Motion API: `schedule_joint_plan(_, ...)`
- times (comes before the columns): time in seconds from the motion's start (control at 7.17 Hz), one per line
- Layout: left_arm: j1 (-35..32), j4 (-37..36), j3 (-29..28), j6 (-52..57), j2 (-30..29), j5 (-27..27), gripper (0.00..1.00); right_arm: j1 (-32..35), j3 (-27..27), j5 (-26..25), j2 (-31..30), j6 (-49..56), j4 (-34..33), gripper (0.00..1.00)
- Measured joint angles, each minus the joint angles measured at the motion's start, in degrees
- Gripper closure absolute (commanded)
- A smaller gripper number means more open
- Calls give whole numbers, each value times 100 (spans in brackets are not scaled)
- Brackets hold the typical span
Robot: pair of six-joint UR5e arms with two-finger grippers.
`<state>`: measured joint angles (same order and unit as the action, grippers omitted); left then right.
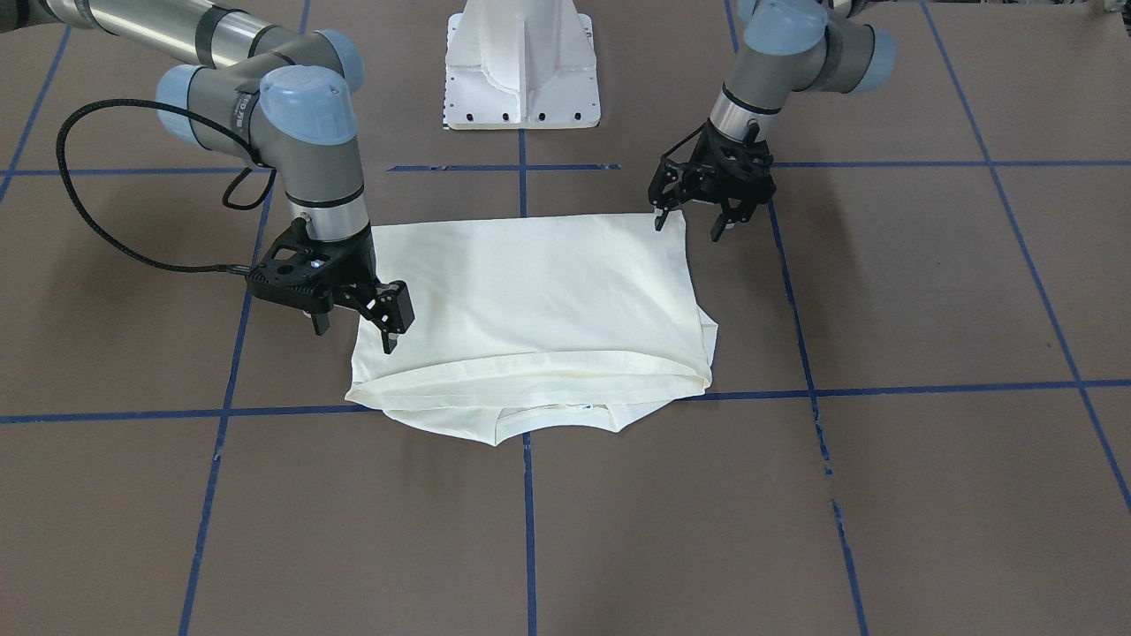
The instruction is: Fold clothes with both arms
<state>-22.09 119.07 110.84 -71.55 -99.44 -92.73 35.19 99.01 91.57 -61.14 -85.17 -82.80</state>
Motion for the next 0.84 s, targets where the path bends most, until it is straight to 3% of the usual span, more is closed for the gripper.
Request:
schedule_joint_plan(0.42,348,110,-66,-420,122,222,32,6,125,1,-37,-5,-7,0)
schedule_joint_plan(0.84,412,108,-118,-471,115,224,61,6,135,1,-54,-7,-8,0)
